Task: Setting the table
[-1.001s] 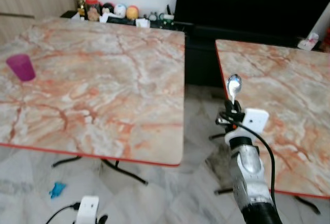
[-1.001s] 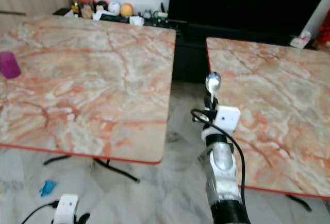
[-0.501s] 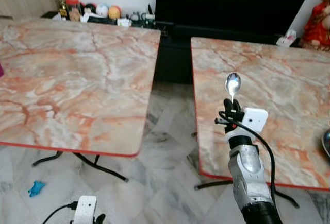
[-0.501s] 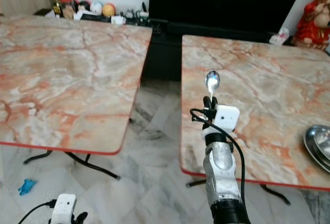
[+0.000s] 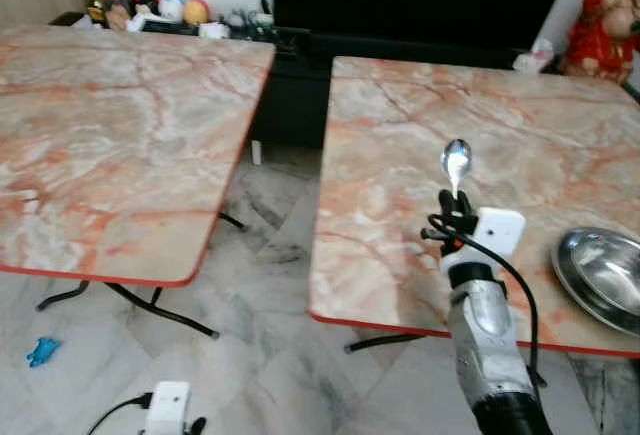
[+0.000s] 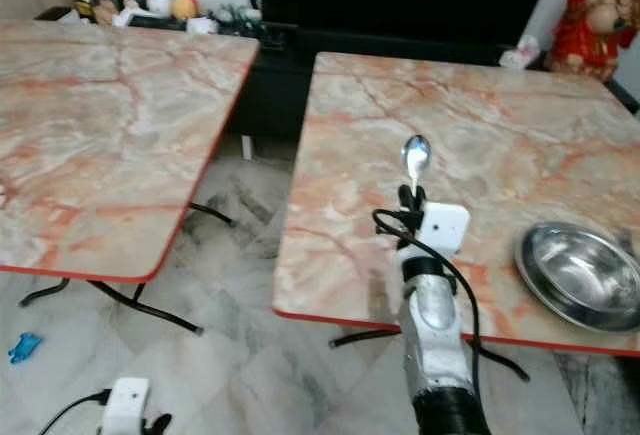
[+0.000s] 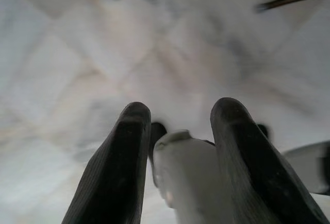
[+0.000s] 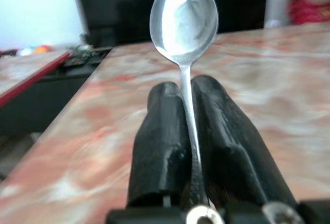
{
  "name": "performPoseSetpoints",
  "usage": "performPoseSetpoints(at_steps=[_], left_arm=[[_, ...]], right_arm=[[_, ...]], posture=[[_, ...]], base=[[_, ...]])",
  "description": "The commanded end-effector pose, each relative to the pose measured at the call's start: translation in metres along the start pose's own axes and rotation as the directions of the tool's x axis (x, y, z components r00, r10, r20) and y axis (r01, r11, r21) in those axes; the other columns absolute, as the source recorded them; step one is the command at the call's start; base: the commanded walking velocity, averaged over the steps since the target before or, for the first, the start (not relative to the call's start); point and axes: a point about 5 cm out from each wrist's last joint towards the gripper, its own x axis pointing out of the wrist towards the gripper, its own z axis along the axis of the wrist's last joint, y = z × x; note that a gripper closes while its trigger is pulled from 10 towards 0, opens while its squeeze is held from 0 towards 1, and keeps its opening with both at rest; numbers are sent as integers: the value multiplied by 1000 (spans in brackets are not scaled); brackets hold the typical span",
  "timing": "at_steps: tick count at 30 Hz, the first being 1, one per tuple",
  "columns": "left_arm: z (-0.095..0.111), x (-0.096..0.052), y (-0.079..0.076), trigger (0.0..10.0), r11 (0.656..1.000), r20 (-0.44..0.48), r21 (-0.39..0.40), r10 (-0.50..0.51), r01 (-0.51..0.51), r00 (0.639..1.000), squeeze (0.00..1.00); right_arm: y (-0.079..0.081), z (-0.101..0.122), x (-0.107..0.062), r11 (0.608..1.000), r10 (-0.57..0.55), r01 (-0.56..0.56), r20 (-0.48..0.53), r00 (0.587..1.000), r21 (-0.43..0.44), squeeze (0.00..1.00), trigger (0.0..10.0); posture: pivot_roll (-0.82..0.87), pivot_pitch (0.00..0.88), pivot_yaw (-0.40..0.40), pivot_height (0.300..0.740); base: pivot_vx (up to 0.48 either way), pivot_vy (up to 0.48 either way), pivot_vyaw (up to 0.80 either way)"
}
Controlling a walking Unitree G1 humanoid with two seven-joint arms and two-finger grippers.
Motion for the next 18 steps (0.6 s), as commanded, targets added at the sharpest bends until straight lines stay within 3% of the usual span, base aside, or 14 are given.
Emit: performPoseSetpoints(at_steps=[1, 10, 18], left_arm=[[-2, -2, 9, 10000, 1000, -14, 9, 25, -25, 1000, 0], [1, -3, 17, 10000, 999, -14, 39, 29, -28, 999, 0], [19, -1, 33, 10000, 996, 20, 81, 43, -44, 999, 0]], right_arm=[[5, 5, 3, 1000, 13, -13, 20, 1000, 12, 0, 10000], [3, 2, 4, 1000, -23, 22, 20, 1000, 21, 0, 10000], [10, -2, 0, 998, -48, 46, 26, 999, 53, 0, 10000]], posture=[[51, 19, -75, 740], [88, 0, -16, 740], [74, 0, 31, 740]], base=[[0, -300, 0], [0, -303, 0], [0, -300, 0]])
